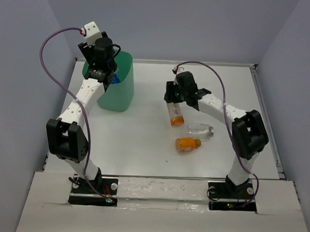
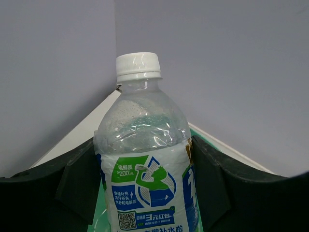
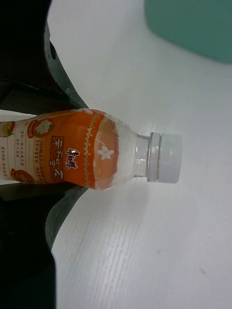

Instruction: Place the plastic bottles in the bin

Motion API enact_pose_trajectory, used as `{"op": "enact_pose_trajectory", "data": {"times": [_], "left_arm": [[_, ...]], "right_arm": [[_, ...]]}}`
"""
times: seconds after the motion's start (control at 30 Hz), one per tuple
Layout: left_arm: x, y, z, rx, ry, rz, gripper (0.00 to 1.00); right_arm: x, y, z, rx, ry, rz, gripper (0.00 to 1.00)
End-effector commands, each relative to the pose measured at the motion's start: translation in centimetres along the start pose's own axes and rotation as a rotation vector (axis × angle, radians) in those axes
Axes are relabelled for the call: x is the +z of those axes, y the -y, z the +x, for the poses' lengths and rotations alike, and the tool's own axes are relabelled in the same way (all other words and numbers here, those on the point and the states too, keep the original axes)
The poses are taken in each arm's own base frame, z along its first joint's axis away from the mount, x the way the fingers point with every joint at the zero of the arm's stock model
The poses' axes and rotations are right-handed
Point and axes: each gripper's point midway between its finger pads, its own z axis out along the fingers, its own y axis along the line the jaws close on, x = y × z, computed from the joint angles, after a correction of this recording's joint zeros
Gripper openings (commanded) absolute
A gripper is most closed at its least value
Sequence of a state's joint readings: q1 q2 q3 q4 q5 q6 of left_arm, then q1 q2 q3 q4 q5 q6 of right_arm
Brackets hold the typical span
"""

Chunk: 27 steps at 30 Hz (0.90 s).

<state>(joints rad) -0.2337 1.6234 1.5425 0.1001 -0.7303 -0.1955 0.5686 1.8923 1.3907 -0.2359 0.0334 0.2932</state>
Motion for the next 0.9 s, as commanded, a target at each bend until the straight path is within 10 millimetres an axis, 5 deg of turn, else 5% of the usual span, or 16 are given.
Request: {"op": "enact_pose_trajectory", "data": {"times": [0.0,0.13,0.27,0.37,0.47,0.53,0.57,0.6,0.63,0.7,0.73,0.77,0.87], "left_arm": [[-0.4,-0.3,-4.2,-0.104,0.131,-0.021,0.75],[-2.0,-0.1,-5.4,-0.142,0.135,0.037,0.98],[-4.6,0.5,-8.3,-0.191,0.135,0.137,0.99],[-8.7,0.6,-10.9,-0.275,0.096,0.289,0.99],[-12.0,1.2,-8.7,-0.295,-0.015,0.447,0.99],[-15.4,0.8,-6.6,-0.284,-0.092,0.568,0.99],[-16.4,0.6,-5.5,-0.29,-0.129,0.599,0.99],[-18.5,-0.5,-6.1,-0.304,-0.12,0.641,0.99],[-19.1,-1.1,-2.5,-0.284,-0.202,0.647,0.99],[-21.2,-2.9,-1.5,-0.283,-0.204,0.674,0.99],[-21.3,-4.2,1.4,-0.25,-0.26,0.631,0.99],[-22.2,-5.3,1.4,-0.263,-0.248,0.631,0.99],[-23.6,-7.2,5.4,-0.257,-0.318,0.619,0.99]], "right_arm": [[-7.5,-4.3,-10.1,0.013,0.319,-0.179,0.32],[-12.7,-7.2,-14.6,0.014,0.453,-0.297,0.32],[-15.6,-10.1,-17.9,0.002,0.546,-0.383,0.32],[-18.2,-13.7,-21.1,-0.019,0.654,-0.49,0.32],[-21.1,-17.1,-23.9,-0.04,0.746,-0.577,0.32],[-20.7,-19.3,-24.7,-0.062,0.772,-0.608,0.32],[-22.9,-20.4,-26.6,-0.069,0.836,-0.634,0.32],[-23.3,-21.2,-27.3,-0.077,0.862,-0.645,0.32],[-24.0,-22.7,-28.5,-0.097,0.908,-0.66,0.32],[-24.3,-24.2,-29.5,-0.119,0.955,-0.672,0.32],[-22.2,-24.4,-29.7,-0.132,0.955,-0.648,0.32],[-24.5,-25.5,-31.1,-0.135,1.028,-0.675,0.32],[-23.8,-26.6,-32.7,-0.132,1.133,-0.688,0.31]]}}
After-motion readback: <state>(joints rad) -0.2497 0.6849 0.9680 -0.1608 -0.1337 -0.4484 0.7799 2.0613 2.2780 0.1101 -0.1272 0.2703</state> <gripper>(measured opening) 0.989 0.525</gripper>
